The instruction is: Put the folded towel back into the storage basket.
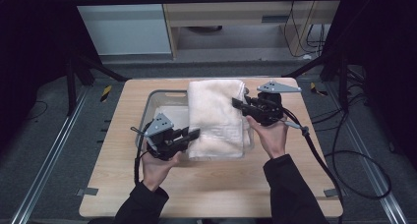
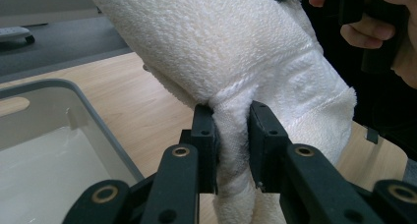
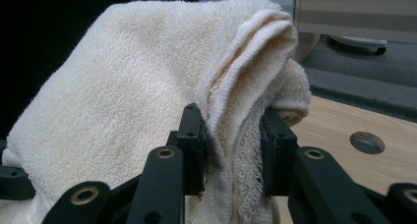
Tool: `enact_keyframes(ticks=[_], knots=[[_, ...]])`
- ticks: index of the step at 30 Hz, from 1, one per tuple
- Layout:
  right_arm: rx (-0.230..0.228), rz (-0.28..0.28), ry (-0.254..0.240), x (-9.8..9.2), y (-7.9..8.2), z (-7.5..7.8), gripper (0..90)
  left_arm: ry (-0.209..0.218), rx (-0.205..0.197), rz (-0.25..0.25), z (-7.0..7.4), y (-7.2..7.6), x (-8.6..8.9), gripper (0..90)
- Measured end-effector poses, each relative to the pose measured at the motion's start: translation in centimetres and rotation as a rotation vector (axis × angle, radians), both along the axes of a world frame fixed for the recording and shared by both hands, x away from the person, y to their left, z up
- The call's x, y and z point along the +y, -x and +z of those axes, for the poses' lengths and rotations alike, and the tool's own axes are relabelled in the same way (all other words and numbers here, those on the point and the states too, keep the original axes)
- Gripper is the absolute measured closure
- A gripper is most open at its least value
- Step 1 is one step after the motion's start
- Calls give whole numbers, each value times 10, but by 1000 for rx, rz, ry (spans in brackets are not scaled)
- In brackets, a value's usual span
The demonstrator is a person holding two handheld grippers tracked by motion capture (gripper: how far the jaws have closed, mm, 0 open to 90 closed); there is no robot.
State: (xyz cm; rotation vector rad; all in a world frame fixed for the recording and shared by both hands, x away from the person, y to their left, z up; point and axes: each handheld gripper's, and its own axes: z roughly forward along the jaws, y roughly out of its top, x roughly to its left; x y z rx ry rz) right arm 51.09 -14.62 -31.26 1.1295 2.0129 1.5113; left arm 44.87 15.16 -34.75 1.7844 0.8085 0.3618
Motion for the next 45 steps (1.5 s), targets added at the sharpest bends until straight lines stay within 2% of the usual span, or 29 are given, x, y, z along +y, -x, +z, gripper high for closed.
enact_keyframes(ticks=[9,15,29,45], knots=[[-1,16,-3,18,-6,2,681,9,-7,27,0,0,17,745],[0,19,-4,28,-9,3,681,9,-1,42,1,-3,26,745],[-5,28,14,58,-23,12,681,39,8,99,3,-9,50,745],[-1,33,23,88,-38,12,681,54,24,157,3,-20,78,745]])
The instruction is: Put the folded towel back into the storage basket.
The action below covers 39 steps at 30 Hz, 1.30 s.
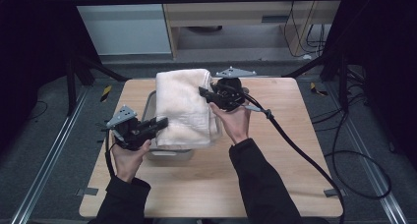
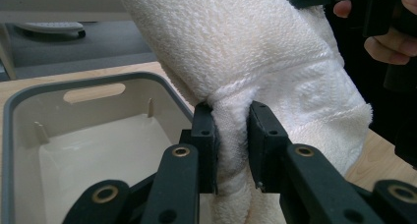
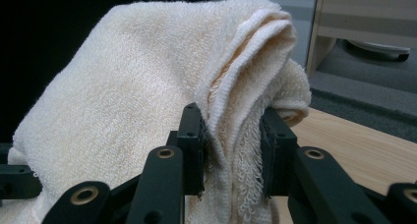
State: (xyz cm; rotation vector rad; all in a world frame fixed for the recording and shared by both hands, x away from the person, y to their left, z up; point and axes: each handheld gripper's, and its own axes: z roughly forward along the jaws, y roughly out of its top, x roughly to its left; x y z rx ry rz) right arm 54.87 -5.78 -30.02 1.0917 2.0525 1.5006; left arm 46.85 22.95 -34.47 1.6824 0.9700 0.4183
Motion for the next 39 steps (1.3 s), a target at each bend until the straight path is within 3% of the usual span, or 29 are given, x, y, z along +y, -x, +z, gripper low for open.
enact_keyframes(ticks=[21,39], knots=[[-1,21,-13,33,-12,5,681,37,-5,71,3,-4,29,746],[14,36,-13,60,-27,-3,681,5,9,138,-2,-12,49,746]])
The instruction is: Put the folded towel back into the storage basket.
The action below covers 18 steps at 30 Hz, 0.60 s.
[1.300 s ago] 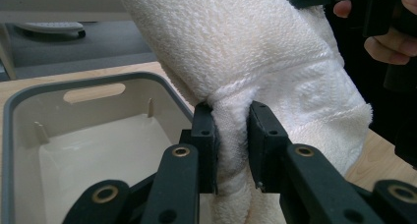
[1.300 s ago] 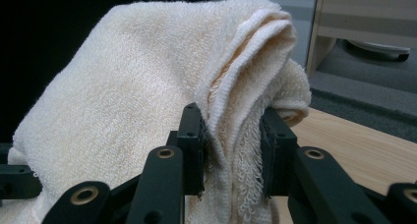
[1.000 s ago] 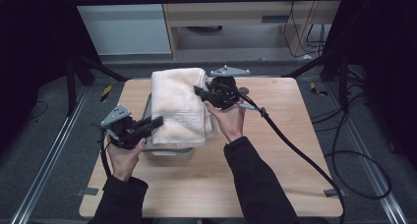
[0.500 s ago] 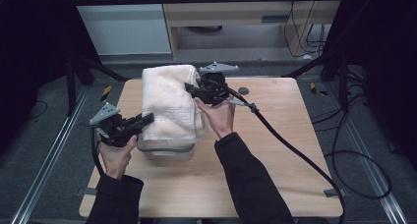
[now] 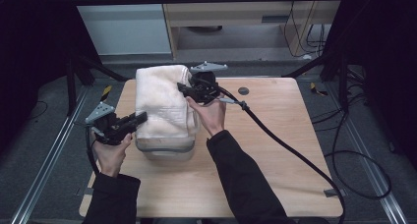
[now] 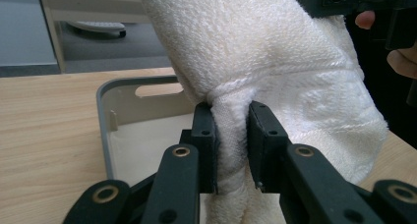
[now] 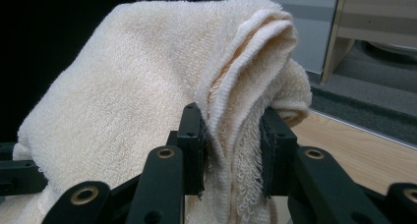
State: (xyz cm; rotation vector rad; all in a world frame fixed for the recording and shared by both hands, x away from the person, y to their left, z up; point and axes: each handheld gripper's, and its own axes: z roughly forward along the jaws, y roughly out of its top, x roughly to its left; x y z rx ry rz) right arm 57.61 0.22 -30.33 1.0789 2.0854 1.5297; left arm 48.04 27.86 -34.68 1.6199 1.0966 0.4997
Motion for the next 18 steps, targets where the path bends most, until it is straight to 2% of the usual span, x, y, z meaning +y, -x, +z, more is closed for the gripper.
enact_keyframes(ticks=[18], knots=[[45,-10,26,18,-17,-31,681,-52,57,35,-23,-16,9,747]])
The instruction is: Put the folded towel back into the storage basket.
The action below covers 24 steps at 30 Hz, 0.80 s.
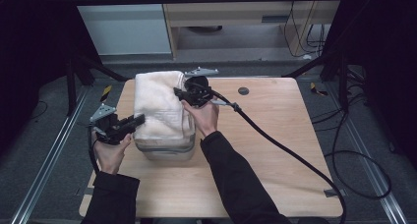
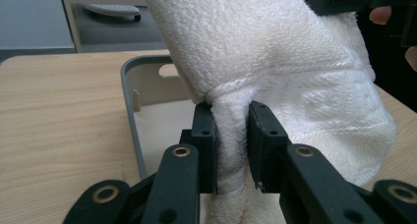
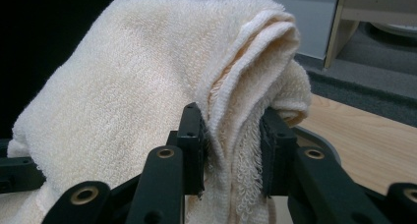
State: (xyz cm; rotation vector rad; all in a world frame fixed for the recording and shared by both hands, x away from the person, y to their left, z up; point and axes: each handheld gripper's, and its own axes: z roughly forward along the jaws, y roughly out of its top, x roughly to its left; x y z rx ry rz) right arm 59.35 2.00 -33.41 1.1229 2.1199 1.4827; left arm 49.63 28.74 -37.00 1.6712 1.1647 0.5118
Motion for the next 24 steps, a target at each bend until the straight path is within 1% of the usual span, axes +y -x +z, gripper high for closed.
enact_keyframes(ticks=[2,10,24], knots=[[7,-2,9,2,-2,-5,681,-8,9,3,-3,-2,0,746],[33,-8,14,4,-8,-19,681,-33,36,12,-13,-7,0,746],[71,-24,19,5,-16,-42,680,-74,69,17,-26,-14,-4,746]])
